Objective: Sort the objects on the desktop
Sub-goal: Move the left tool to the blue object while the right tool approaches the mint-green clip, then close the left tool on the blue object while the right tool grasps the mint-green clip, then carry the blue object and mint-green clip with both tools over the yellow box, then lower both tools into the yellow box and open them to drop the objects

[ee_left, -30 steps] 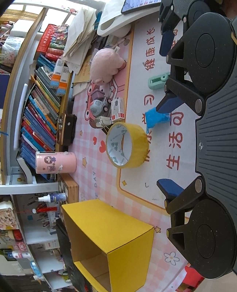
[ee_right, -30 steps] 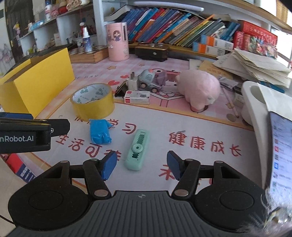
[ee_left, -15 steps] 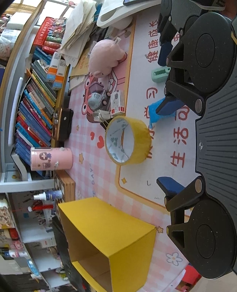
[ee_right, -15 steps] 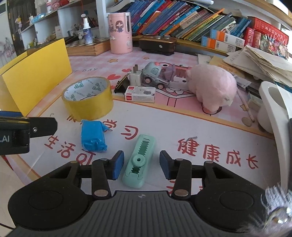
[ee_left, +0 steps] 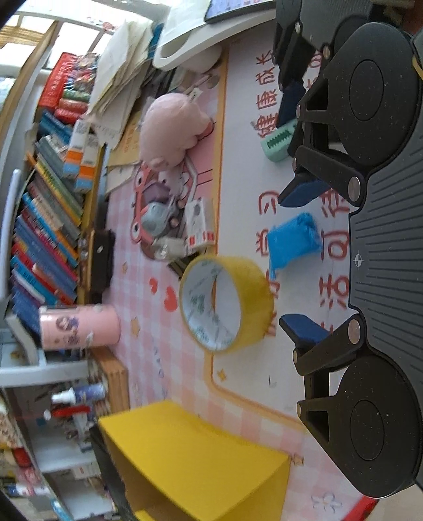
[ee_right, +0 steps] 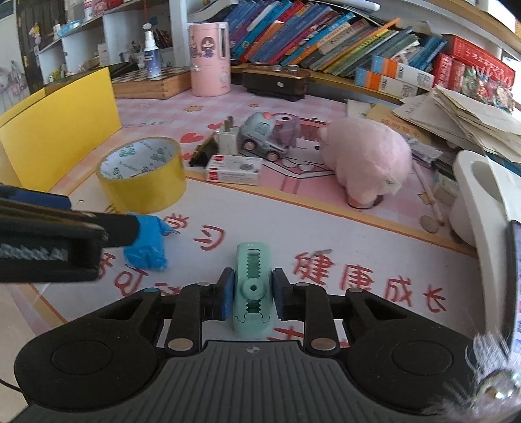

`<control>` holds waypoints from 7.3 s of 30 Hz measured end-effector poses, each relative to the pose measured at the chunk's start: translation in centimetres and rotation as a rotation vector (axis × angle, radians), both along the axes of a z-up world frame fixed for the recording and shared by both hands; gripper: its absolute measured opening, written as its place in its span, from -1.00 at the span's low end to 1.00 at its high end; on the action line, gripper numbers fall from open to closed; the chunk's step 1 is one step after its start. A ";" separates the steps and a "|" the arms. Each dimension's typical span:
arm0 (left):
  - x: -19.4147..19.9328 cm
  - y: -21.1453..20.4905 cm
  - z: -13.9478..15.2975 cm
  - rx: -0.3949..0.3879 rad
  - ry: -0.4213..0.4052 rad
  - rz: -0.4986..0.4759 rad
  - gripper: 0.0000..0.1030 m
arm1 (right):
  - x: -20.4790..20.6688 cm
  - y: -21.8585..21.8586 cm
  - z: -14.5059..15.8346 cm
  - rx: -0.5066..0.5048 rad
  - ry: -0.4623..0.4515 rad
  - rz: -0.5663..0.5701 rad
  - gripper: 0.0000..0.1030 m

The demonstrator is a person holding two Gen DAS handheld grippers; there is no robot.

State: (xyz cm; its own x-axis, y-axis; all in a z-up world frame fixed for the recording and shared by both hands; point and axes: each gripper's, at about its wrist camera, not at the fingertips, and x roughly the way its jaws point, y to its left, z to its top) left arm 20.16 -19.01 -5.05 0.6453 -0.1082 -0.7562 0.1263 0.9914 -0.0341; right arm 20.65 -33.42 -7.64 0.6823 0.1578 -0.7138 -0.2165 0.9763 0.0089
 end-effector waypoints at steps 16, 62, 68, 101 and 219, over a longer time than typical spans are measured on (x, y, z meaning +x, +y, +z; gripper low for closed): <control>1.7 -1.8 -2.3 0.069 0.055 -0.027 -0.47 | -0.5 -1.7 -0.1 -0.005 0.007 -0.016 -0.54; -13.3 16.3 5.3 -0.087 -0.136 -0.045 -0.49 | -11.7 11.7 7.0 0.053 -0.063 -0.037 -0.55; -16.4 21.4 5.4 -0.079 -0.138 -0.043 -0.49 | -15.0 16.9 7.0 0.067 -0.070 -0.039 -0.55; -23.9 34.0 5.4 -0.046 -0.133 0.045 -0.50 | -23.8 32.0 8.1 0.093 -0.080 0.043 -0.55; 8.3 30.7 4.8 0.126 -0.079 0.111 -0.03 | 19.5 35.8 8.0 -0.173 0.039 0.642 -0.29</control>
